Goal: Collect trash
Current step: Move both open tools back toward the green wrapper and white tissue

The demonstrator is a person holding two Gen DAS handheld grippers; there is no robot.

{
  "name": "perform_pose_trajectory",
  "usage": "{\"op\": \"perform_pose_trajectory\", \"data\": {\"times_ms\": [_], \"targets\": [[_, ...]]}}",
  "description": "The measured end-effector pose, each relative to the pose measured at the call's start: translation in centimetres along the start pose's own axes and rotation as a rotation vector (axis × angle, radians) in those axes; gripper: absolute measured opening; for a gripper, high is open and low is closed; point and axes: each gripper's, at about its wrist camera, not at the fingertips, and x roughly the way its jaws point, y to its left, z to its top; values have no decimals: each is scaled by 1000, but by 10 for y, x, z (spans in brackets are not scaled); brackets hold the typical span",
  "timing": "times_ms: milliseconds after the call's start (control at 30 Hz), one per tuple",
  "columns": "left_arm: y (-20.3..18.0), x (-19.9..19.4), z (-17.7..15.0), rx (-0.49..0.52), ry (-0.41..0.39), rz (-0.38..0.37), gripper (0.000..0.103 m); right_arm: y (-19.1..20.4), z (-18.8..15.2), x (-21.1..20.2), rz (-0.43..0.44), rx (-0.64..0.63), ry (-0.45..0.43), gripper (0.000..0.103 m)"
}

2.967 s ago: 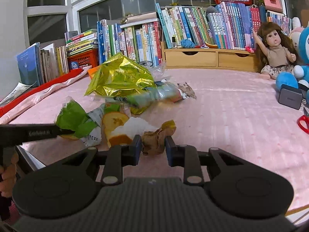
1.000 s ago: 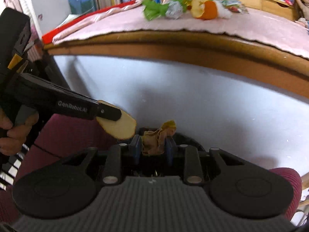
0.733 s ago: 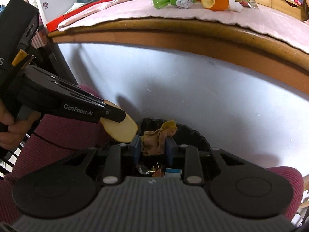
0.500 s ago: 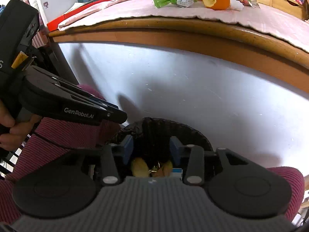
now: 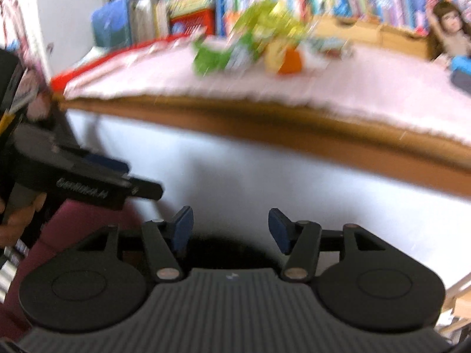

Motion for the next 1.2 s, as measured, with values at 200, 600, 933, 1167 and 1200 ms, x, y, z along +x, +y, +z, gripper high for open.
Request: {"op": "perform_pose_trajectory", "data": {"times_ms": [200,600,933,1167,1200], "targets": [[3,-10,39,-50,-163,11,76,-25,39,5,-137,25,-137,77],[11,8,93,-161,-336,-3,81,-32,81,40,-127,-18,-187,84],[3,39,104,-107,-347,27,84,-75,119,46,-97,126,-183,68],[-7,58,108,-73,-351,25,89,-70,134,73,-36,58,-83,67],[-7,62,110,-76,-351,22,89,-70,135,77,-30,55,-70,65]]}}
